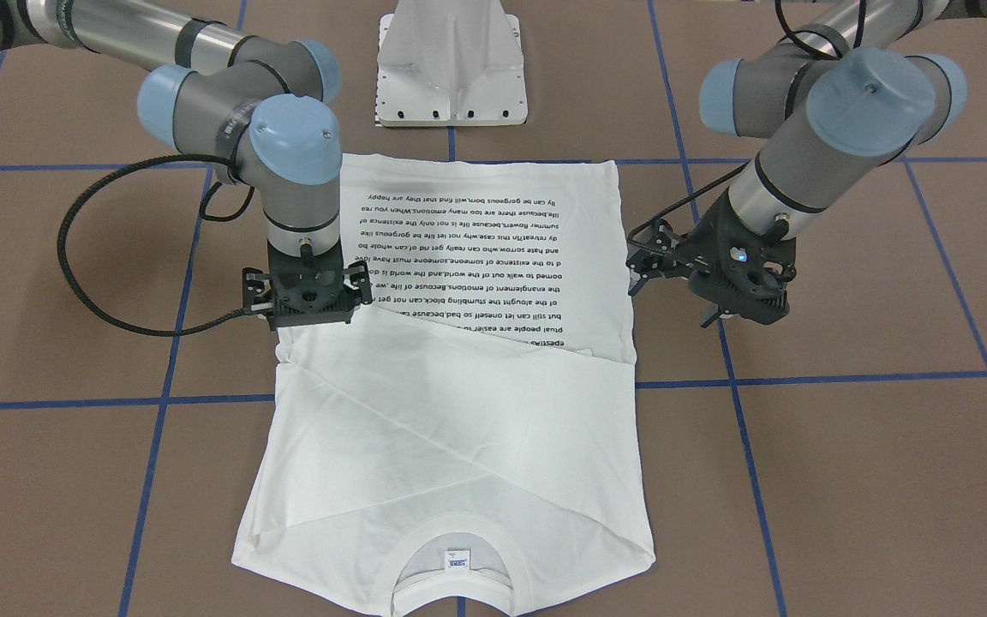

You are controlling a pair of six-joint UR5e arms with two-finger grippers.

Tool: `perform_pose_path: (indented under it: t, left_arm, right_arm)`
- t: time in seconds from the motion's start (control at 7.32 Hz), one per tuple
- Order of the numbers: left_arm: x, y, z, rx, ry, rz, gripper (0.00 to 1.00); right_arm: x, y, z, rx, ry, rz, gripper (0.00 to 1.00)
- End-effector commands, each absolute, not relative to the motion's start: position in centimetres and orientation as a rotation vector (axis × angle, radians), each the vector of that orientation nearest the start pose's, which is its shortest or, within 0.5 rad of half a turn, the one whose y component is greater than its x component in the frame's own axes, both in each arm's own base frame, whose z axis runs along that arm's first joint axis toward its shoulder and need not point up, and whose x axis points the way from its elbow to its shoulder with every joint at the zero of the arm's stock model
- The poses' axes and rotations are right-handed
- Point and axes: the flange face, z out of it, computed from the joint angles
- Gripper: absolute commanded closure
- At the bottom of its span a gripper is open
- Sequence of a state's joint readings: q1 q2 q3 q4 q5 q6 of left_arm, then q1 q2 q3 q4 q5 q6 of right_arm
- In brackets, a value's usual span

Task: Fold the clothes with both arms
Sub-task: 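Move both grippers down the shirt sides to the bottom hem corners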

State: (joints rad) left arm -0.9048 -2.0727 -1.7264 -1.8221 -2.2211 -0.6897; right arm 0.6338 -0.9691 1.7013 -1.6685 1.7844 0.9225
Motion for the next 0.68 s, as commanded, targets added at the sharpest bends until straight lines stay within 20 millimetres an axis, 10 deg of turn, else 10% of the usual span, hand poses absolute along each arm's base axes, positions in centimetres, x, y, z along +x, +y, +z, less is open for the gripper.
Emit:
perform_pose_path:
  t: [0.0,0.55]
  left_arm:
    - [35.3,-47.9,26.9,0.288,1.059,0.191,0.00]
    - [40.0,-34.5,29.5,0.252,1.144,-0.008,0.00]
  right_arm:
    - [-41.8,-42.4,27.2,0.145,-0.756,-0.018,0.00]
    - [-43.2,-28.4,29.3,0.136,-0.843,0.090,0.00]
